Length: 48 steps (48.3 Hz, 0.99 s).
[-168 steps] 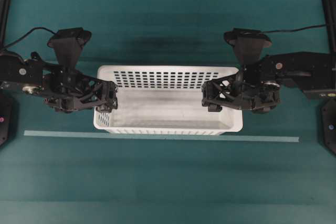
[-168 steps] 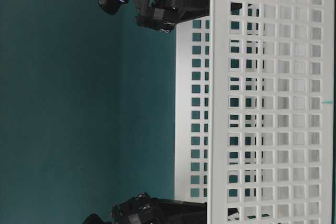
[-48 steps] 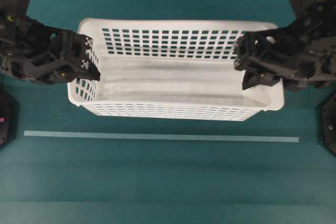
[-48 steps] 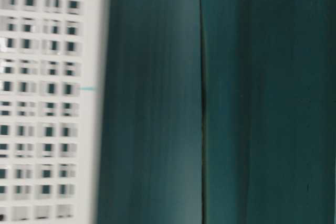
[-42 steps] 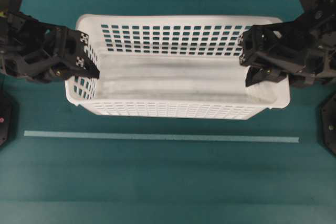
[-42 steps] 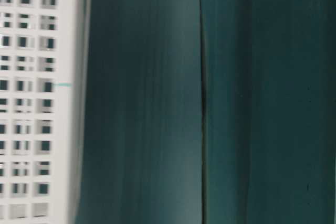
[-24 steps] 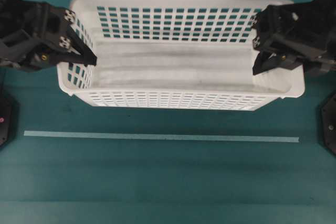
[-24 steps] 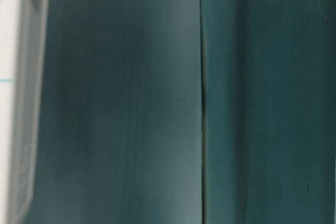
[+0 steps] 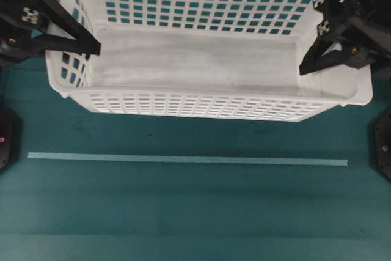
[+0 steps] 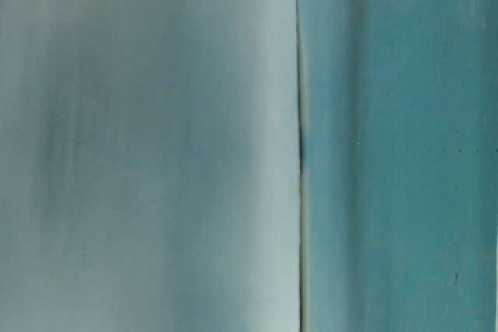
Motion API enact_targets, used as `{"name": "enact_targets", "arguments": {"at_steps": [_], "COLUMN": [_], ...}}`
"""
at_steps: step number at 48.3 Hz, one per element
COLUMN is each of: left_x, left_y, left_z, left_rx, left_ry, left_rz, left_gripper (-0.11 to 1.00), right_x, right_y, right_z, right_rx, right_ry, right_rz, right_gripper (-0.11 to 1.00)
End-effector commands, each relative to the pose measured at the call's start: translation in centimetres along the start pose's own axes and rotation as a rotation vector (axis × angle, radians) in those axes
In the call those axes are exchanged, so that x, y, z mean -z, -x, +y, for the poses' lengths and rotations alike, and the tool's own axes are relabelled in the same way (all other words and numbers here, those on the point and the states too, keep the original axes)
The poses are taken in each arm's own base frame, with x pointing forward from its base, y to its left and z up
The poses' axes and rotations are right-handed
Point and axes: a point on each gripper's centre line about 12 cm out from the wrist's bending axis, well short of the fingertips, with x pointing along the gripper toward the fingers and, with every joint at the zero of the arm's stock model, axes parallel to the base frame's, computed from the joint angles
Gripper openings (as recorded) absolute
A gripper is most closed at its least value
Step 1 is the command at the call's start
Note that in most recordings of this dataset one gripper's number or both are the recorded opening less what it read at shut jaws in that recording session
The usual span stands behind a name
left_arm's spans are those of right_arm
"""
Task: Lift the white basket with both hands.
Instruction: 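Lift the basket upward with both grippers holding the side rims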
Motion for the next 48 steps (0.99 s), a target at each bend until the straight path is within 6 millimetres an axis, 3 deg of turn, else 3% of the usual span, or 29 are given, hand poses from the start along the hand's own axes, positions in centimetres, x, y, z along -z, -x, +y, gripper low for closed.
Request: {"name": "enact_targets", "arguments": {"at_steps": [1,17,34,48], "left_x": [0.2,0.3,-0.1,-1.1], "left_y": [0.8,0.7,-0.8,-2.9], "left_z": [-1.4,-1.4,-0.7,0.8], "left_rx": [0.063,0.056,0.012,-0.053], "left_ry": [-0.020,-0.020,-0.013,0.007], "left_rz": [0.002,0.006,-0.003,-0.028], "left_gripper": [0.11,0.11,0.11,0.11], "right_x": [1.4,1.9,0.7,0.2], "right_y": [4.5,5.0,4.2,1.8], "right_z": [2.9,3.4,2.0,0.8], "right_rx": [-0.267,-0.338,-0.231,-0.119], "right_ry": [0.007,-0.041,-0.043,-0.022], "right_rz": [0.022,0.072,0.043,0.049], "right_gripper": [0.15,0.15,0.15,0.15]}}
